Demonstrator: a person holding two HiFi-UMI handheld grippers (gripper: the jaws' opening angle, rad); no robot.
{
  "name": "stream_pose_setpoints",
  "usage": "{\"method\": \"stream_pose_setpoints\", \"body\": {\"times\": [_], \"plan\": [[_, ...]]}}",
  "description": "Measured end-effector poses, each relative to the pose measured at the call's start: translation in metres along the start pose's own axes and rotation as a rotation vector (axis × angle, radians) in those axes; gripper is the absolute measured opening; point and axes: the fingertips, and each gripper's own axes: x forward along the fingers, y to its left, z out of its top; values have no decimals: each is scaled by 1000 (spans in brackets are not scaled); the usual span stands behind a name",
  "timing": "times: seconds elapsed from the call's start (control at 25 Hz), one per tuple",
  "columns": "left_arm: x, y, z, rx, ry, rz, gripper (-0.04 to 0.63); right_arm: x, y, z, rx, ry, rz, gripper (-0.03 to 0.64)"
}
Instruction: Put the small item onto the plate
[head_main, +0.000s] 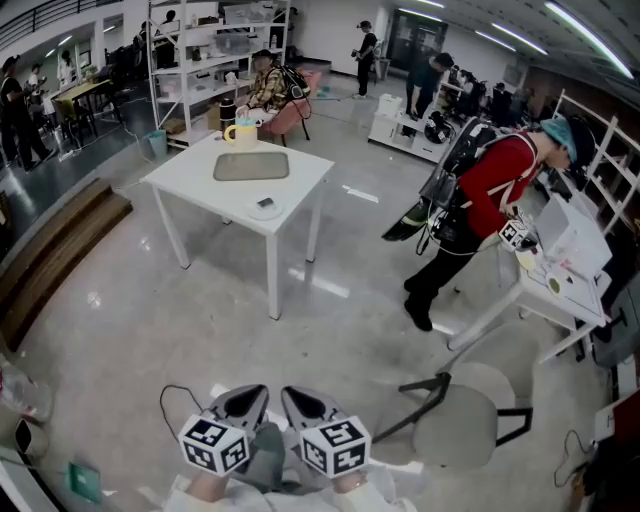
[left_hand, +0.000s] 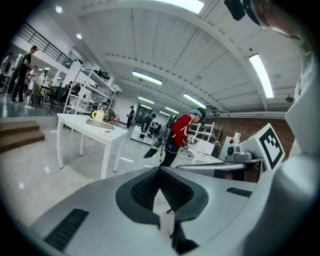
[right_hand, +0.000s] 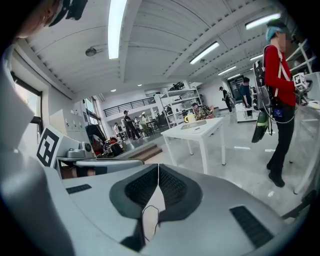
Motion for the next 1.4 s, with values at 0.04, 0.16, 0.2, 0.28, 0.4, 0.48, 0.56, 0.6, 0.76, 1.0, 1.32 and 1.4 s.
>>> {"method": "stream_pose_setpoints", "body": {"times": [0.04, 0.16, 0.2, 0.28, 0.4, 0.48, 0.56, 0.6, 0.76, 1.0, 1.32, 1.4], "plan": [[6, 8, 2, 1, 3, -2, 11, 9, -4, 4, -1, -4, -5, 17], [25, 34, 17, 7, 5, -12, 11, 40, -20, 19, 7, -15, -20, 17], [31, 44, 25, 7, 1, -13, 11, 51, -25, 25, 8, -17, -25, 17], [43, 64, 41, 5, -8, -14, 11, 73, -34, 39, 2, -18, -33, 17], [60, 94, 65, 9, -11, -22, 11, 106, -44, 64, -7, -28, -48, 17], [71, 113, 80, 20, -4, -32, 11, 129, -48, 80, -4, -36, -55, 17], [84, 132, 95, 38, -2, -43, 11, 152, -52, 96, -14, -45, -59, 16], [91, 141, 102, 47, -3, -50, 11, 163, -53, 103, -23, -50, -62, 17], [114, 175, 121, 61, 7, -79, 11, 205, -62, 127, -8, -67, -68, 16], [135, 206, 130, 39, 39, -101, 11, 237, -75, 148, 71, -85, -65, 17], [164, 242, 140, 11, 67, -93, 11, 275, -103, 156, 78, -46, -90, 17], [171, 254, 146, 12, 62, -80, 11, 289, -109, 161, 79, -46, -81, 17]]}}
